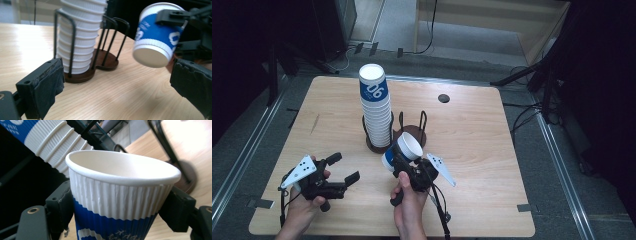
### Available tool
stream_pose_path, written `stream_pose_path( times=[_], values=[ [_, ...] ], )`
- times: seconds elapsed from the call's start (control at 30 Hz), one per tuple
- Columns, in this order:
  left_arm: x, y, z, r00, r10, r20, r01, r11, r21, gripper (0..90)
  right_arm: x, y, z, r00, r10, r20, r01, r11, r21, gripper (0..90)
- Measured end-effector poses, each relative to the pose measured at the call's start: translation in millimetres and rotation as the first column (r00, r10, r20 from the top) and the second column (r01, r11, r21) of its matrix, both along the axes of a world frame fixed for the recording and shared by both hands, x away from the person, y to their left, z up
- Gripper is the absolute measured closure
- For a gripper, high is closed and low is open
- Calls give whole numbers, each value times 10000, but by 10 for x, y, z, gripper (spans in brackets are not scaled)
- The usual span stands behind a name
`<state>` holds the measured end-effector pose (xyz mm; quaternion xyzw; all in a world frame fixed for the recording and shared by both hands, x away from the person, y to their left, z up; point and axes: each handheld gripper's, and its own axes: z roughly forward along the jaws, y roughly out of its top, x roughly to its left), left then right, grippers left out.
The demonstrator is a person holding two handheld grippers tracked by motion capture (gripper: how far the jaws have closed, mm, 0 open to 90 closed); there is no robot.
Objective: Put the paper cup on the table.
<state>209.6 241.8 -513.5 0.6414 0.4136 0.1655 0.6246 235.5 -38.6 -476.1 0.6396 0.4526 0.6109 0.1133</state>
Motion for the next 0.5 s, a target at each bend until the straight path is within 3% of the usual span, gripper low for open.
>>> stream_pose_path(
  times=[0.1,0.13,0.17,0.5],
  values=[
    [2,84,6,9997,257,37,-257,9997,41,2,-1,-35,3,9989,-80,467,125,9951,-983,223],
    [2,84,6,9997,257,37,-257,9997,41,2,-1,-35,3,9989,-80,467,125,9951,-983,223],
    [2,114,9,9994,328,74,-328,9995,37,3,5,-66,8,9986,-161,510,234,9893,-1443,223],
    [12,280,-12,9969,788,-11,-788,9969,10,3,28,-225,51,9971,-362,663,487,9790,-1978,223]
  ],
)
